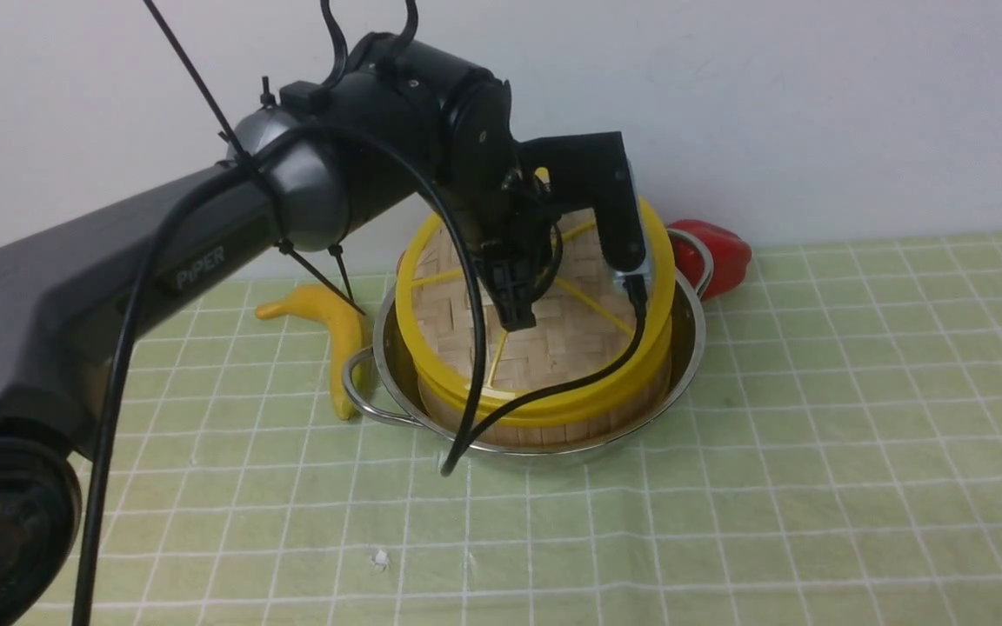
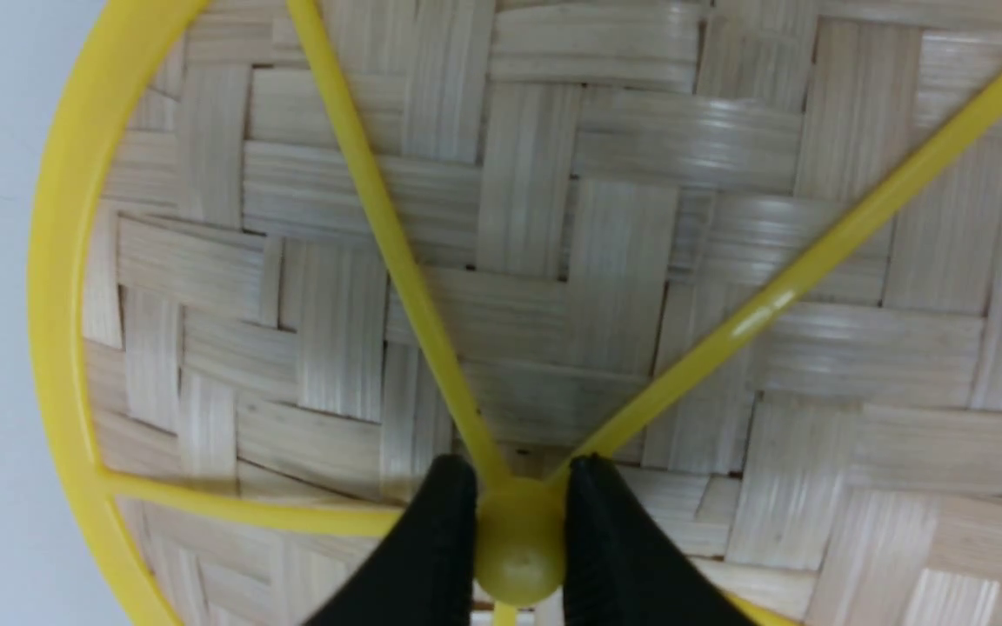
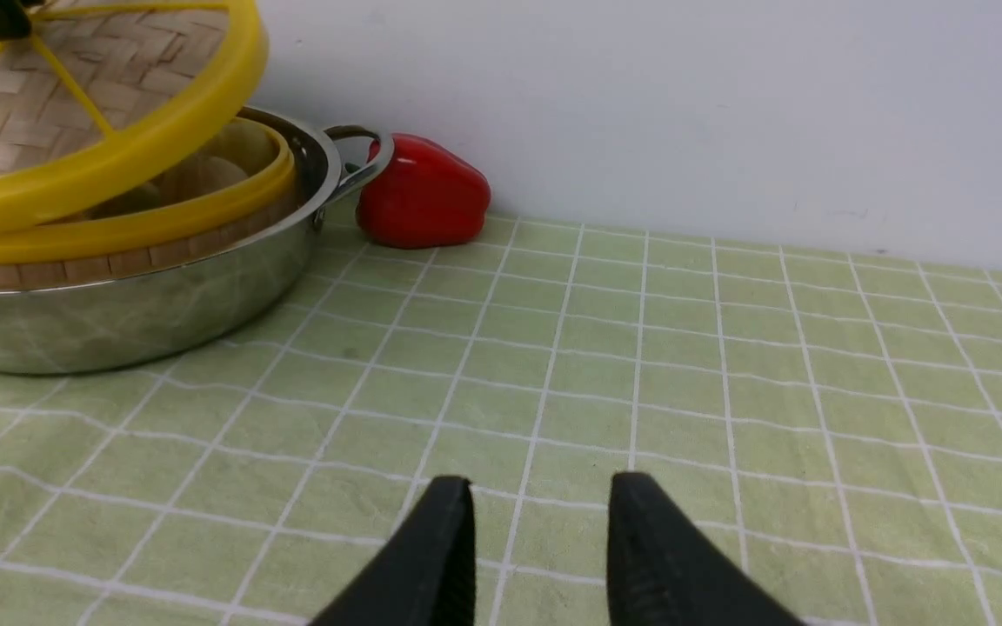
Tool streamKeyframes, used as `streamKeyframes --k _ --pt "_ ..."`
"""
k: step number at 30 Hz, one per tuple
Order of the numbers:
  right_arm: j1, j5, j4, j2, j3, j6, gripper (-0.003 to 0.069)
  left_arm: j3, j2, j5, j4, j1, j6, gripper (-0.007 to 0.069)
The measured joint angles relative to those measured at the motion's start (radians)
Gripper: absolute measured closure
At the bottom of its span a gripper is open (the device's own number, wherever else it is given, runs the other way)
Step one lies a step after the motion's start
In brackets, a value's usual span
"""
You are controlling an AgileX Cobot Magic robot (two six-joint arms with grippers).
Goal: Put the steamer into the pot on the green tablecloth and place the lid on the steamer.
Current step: 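Place the yellow bamboo steamer lid onto the steamer in the pot with the left gripper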
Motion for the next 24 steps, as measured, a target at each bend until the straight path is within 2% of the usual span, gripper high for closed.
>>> streamKeyframes --k 24 --pt "0.000 0.000 0.000 0.000 0.000 0.000 0.0417 0.000 0.053 -0.088 -0.008 0.000 -0.002 0.0508"
